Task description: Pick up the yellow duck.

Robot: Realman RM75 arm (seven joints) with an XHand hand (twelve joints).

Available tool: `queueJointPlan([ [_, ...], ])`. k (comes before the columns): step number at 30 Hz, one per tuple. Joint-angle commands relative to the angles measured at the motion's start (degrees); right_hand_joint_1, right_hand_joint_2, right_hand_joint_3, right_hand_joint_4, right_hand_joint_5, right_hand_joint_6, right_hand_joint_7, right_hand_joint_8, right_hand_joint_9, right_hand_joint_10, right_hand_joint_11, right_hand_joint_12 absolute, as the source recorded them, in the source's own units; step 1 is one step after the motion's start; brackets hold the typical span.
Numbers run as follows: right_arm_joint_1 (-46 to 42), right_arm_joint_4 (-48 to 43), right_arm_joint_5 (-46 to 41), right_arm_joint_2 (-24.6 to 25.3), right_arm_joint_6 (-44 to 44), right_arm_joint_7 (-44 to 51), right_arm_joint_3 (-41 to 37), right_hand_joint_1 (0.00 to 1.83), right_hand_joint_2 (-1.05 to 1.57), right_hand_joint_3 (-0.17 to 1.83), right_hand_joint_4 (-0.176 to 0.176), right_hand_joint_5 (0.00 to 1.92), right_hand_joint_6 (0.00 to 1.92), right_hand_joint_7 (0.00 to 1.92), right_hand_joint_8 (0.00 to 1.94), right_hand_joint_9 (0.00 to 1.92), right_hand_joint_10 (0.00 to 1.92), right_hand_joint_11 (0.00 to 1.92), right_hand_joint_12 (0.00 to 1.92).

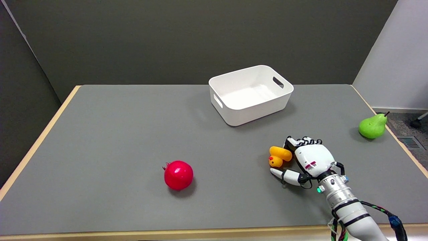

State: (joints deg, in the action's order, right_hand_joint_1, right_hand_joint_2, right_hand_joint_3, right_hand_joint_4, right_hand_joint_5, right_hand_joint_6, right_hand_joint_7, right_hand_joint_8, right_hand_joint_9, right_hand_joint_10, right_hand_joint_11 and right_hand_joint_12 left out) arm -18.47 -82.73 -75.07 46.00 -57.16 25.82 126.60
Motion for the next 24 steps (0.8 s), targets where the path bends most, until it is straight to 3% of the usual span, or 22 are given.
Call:
queueJointPlan([
  [1, 2.5, -0.9, 6.2, 0.7, -1.4, -1.8, -1.6, 1.01, 1.13, 0.37, -0.132, 0.65, 1.54, 0.77, 1.02, 0.63, 1.24, 0.43, 1.73],
  [3, 2.9, -1.6, 8.0, 0.7, -2.1, -2.9, -2.4, 1.01, 1.13, 0.37, -0.134, 0.65, 1.54, 0.77, 1.02, 0.64, 1.25, 0.44, 1.74],
  [6, 4.6, -3.2, 10.7, 0.9, -2.7, -3.7, -3.0, 1.17, 1.14, 0.26, -0.117, 0.58, 1.64, 0.86, 1.22, 0.66, 1.3, 0.45, 1.76],
  [12, 9.5, -6.5, 15.3, 1.1, -3.4, -3.7, -4.5, 1.17, 1.13, 0.27, -0.113, 0.58, 1.63, 0.86, 1.21, 0.67, 1.32, 0.46, 1.78],
  [14, 11.1, -7.2, 15.8, 1.1, -3.1, -3.7, -5.9, 1.17, 1.21, 0.11, -0.112, 0.58, 1.62, 0.86, 1.21, 0.72, 1.24, 0.5, 1.71],
  [16, 12.0, -7.6, 15.9, 1.1, -2.1, -3.7, -7.4, 1.17, 1.22, 0.08, -0.11, 0.58, 1.61, 0.86, 1.22, 0.72, 1.24, 0.5, 1.71],
  [18, 12.7, -8.0, 15.4, 1.3, -0.4, -3.7, -10.0, 1.18, 1.18, 0.16, -0.118, 0.59, 1.6, 0.88, 1.2, 0.71, 1.27, 0.5, 1.77],
  [24, 14.1, -7.0, 12.9, 3.7, 5.5, -3.2, -18.2, 1.17, 1.18, 0.16, -0.116, 0.58, 1.6, 0.88, 1.21, 0.71, 1.3, 0.49, 1.81],
])
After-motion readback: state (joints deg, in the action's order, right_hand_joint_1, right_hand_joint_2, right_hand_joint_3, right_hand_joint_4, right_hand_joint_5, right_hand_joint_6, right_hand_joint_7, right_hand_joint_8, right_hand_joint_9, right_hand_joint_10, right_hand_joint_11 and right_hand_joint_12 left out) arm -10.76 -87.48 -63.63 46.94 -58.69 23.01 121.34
